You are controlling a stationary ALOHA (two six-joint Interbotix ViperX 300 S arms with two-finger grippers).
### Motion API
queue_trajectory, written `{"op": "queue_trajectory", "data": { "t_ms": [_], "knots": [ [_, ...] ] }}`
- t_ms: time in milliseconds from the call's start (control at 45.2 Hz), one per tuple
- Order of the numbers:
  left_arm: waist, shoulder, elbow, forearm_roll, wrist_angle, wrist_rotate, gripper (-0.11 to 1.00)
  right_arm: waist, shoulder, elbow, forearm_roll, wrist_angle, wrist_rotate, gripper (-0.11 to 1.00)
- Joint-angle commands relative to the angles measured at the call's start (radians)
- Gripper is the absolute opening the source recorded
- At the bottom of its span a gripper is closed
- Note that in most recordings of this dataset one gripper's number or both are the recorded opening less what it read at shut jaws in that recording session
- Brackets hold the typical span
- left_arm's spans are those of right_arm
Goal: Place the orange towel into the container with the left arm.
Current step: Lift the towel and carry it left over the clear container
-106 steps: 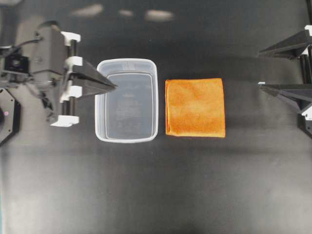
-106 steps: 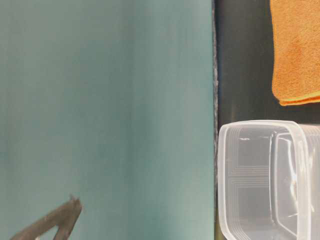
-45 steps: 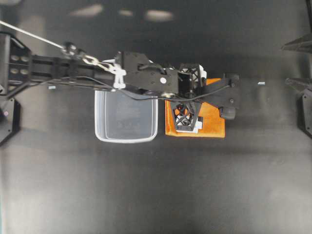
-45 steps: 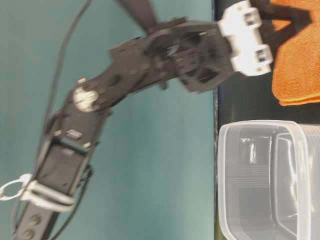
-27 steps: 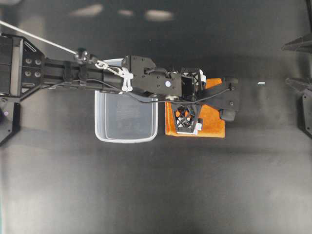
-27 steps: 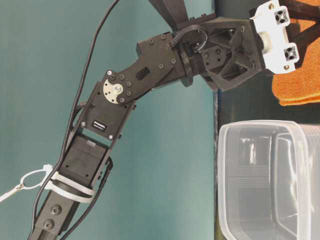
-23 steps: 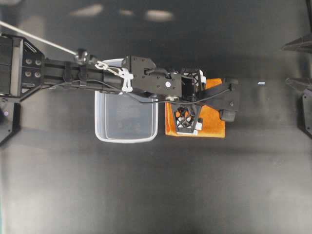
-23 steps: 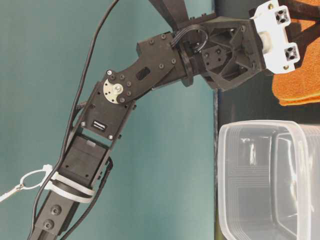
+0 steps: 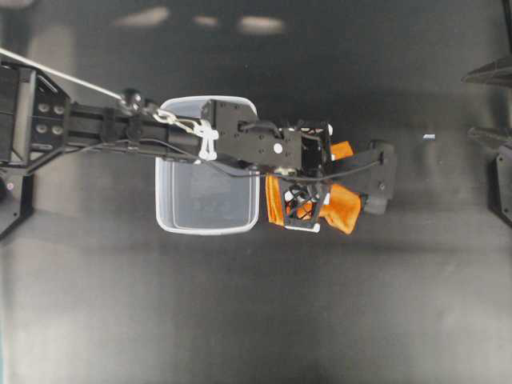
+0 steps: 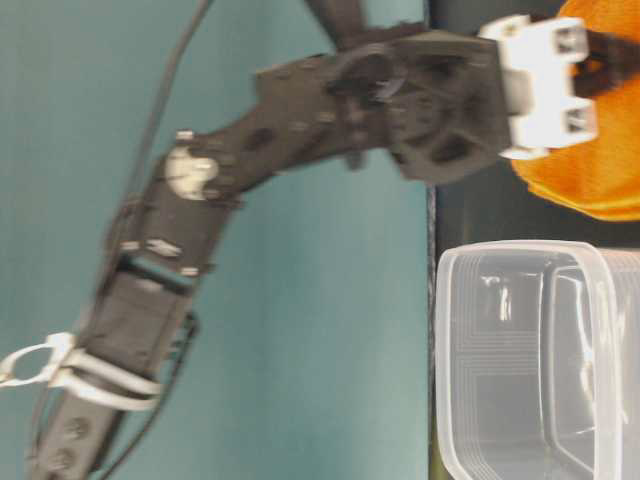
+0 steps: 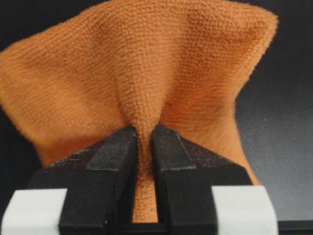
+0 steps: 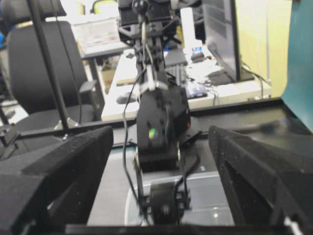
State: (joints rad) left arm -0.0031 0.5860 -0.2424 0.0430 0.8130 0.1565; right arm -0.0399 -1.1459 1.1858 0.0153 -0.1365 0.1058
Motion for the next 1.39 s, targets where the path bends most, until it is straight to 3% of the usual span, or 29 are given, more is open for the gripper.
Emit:
{"op": "queue_trajectory", "data": {
  "t_ms": [0, 221, 420, 642, 841, 1372],
  "knots": [
    [-0.002, -0.092, -0.044, 0.003, 0.020, 0.000, 0.06, -0.002, 0.006, -0.011, 0.002, -0.005, -0.002, 0.76],
    [0.014, -0.290, -0.049, 0.003, 0.175, -0.002, 0.06, -0.002, 0.006, -0.011, 0.003, -0.005, -0.005, 0.76],
    [0.041, -0.469, 0.057, 0.003, 0.311, -0.002, 0.06, -0.002, 0.006, -0.008, 0.003, -0.005, -0.008, 0.76],
    [0.067, -0.620, 0.272, 0.003, 0.265, -0.002, 0.06, -0.002, 0.006, -0.005, 0.003, -0.005, -0.006, 0.76],
    [0.061, -0.689, 0.391, 0.002, 0.207, -0.003, 0.06, -0.002, 0.006, -0.005, 0.003, -0.005, -0.006, 0.76],
    [0.063, -0.704, 0.430, 0.003, 0.199, -0.011, 0.06, -0.002, 0.006, -0.005, 0.003, -0.005, -0.003, 0.76]
  ]
}}
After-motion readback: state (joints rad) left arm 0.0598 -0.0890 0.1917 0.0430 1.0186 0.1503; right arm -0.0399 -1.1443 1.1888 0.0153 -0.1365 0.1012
